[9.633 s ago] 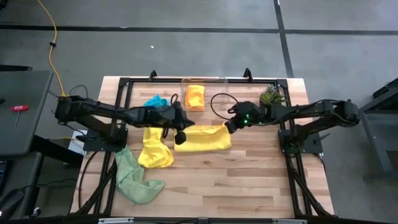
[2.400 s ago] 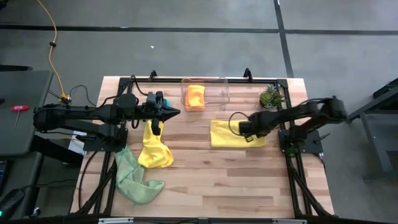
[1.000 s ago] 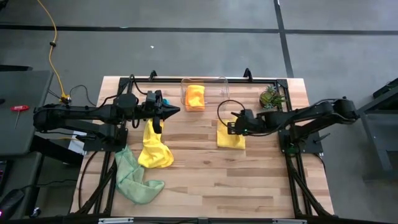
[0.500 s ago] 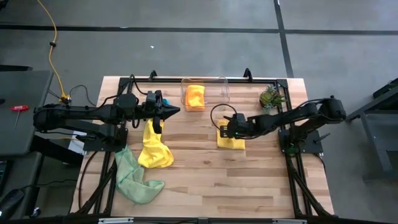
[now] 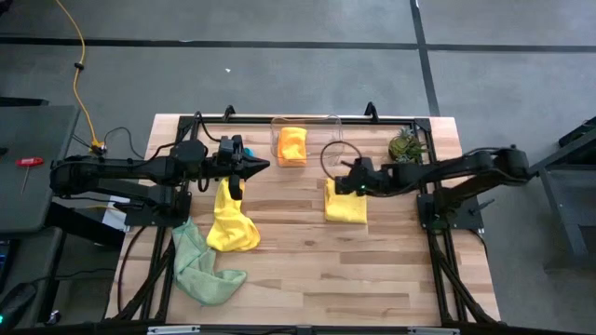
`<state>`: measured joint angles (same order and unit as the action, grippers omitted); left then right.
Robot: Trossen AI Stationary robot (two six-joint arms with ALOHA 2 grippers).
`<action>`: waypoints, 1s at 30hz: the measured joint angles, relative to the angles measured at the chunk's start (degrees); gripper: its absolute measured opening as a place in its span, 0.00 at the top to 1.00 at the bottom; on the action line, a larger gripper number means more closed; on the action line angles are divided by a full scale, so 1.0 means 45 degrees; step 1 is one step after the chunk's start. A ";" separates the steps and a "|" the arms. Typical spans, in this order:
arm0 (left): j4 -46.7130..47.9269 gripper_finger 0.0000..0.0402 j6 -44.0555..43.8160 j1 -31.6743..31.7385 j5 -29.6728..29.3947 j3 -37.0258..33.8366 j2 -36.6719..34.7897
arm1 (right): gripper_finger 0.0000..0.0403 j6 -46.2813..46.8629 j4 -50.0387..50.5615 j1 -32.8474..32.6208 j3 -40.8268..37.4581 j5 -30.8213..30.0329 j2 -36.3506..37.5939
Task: Fold microfiber towels
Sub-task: Put the right yellow microfiber towel into the transparent bin
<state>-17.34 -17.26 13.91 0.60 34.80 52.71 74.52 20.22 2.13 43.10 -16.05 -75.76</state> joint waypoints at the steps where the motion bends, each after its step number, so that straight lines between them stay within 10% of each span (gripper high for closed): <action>1: -0.0005 1.00 0.0000 0.0001 0.0000 0.0001 -0.0005 | 0.52 0.0004 0.0634 0.0053 0.0002 -0.0061 0.0390; 9: -0.0028 1.00 -0.0017 -0.0004 -0.0003 -0.0001 -0.0005 | 0.52 0.0753 0.5761 0.0190 -0.0003 0.0790 0.0944; 30: -0.0010 1.00 -0.0029 -0.0003 -0.0622 -0.0004 -0.0005 | 0.53 0.0678 0.3717 0.0190 -0.0012 0.2448 -0.2767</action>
<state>-17.39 -17.39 13.89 -2.20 34.79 52.69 77.57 36.94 2.98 43.05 -5.04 -88.21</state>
